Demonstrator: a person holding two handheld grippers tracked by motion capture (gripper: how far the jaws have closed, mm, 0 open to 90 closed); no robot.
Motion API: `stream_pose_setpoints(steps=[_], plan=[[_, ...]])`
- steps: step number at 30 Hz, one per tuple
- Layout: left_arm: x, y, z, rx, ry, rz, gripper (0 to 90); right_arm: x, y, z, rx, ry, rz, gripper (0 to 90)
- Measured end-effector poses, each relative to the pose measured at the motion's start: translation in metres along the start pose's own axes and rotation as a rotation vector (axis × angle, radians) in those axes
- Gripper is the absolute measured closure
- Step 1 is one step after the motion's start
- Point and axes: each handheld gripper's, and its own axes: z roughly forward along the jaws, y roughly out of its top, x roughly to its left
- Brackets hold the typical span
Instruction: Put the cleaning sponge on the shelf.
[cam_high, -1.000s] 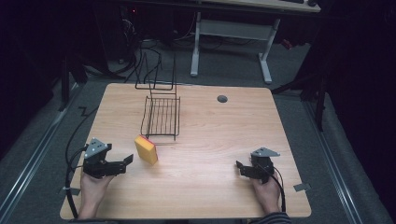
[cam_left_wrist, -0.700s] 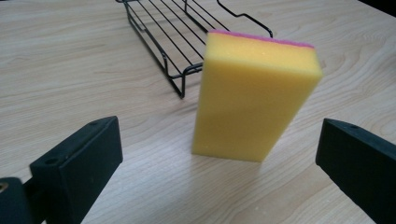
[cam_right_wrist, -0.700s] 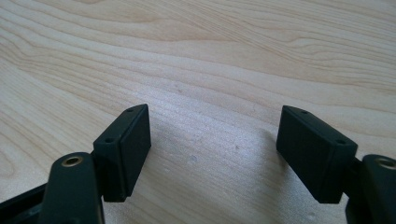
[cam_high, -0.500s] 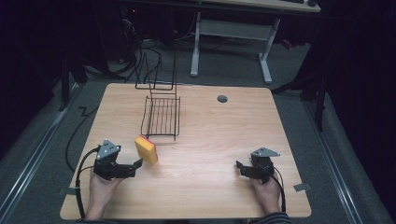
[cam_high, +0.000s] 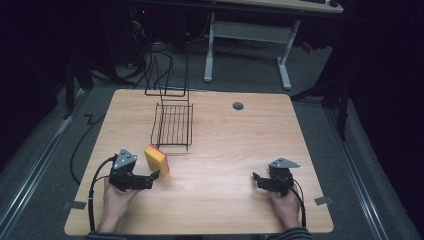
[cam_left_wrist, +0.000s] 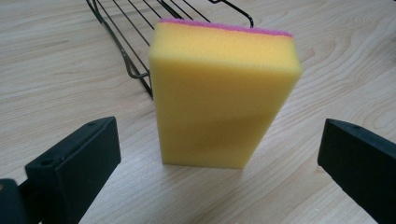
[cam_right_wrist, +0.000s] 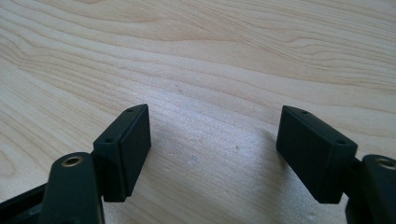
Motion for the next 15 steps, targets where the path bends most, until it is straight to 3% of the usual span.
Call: stream_pose_setpoints(steps=[15], plan=[[-0.002, 0.003, 0.014, 0.033, -0.001, 0.004, 0.0, 0.0, 0.0, 0.0, 0.0, 0.0, -0.001, 26.5]])
